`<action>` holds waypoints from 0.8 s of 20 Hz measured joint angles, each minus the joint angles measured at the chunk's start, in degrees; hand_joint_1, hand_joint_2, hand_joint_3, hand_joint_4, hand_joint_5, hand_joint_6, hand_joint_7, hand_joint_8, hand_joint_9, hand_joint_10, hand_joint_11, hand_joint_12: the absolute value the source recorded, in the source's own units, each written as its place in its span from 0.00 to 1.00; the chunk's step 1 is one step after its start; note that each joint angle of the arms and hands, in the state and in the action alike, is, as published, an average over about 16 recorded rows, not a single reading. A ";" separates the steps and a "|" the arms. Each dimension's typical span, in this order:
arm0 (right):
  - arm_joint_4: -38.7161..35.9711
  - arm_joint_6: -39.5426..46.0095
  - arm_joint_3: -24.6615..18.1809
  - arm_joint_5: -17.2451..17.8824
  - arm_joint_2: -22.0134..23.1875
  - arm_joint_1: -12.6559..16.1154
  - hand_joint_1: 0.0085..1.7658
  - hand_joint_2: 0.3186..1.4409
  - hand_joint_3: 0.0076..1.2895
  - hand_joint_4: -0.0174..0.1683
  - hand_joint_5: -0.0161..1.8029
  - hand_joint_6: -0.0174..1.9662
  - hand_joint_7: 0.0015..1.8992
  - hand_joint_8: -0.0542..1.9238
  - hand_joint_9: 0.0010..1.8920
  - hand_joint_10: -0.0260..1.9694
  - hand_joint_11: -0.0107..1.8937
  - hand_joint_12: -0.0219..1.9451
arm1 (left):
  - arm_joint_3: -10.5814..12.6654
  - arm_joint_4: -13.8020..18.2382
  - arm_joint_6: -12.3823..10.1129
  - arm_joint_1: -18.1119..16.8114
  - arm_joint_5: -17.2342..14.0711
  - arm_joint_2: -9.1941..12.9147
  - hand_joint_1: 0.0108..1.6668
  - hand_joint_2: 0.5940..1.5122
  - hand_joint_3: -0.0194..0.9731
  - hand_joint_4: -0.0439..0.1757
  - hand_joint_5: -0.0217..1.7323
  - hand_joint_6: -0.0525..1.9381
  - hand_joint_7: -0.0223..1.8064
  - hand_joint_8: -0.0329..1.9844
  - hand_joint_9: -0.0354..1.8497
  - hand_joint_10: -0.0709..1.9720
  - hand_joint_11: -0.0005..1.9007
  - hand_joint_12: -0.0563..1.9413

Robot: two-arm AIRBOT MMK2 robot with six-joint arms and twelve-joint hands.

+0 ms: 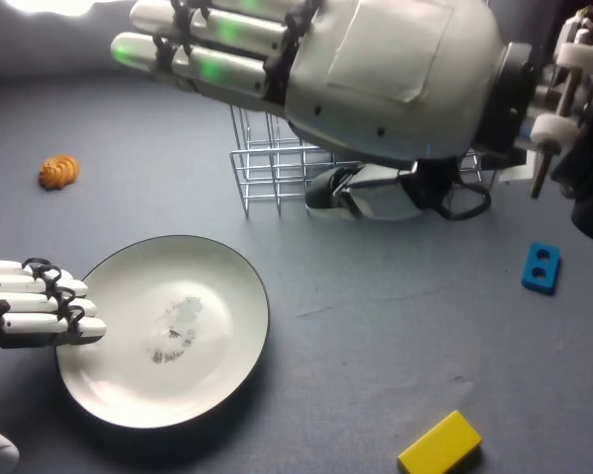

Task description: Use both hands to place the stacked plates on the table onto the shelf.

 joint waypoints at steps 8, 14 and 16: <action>-2.29 -0.38 -0.25 0.24 -0.44 -3.45 0.69 0.48 0.01 0.11 0.02 0.02 0.01 0.03 0.01 0.02 0.01 0.02 | -0.78 0.48 0.03 1.73 2.72 0.20 0.00 0.50 0.04 0.20 0.02 0.03 0.02 0.02 0.01 0.02 0.01 0.04; -4.50 -0.97 1.03 0.29 -3.01 -7.20 0.68 0.49 0.01 0.11 0.02 0.02 0.01 0.03 0.01 0.02 0.02 0.02 | -2.15 0.52 0.01 3.37 3.76 0.38 0.00 0.50 0.04 0.19 0.02 0.03 0.01 0.01 0.01 0.02 0.01 0.04; -5.25 -1.19 2.10 0.28 -4.53 -8.30 0.67 0.49 0.01 0.11 0.02 0.02 0.01 0.03 0.01 0.02 0.02 0.02 | -2.55 0.35 -0.01 3.80 4.06 0.43 0.00 0.50 0.04 0.19 0.02 0.02 0.01 0.01 0.01 0.02 0.01 0.04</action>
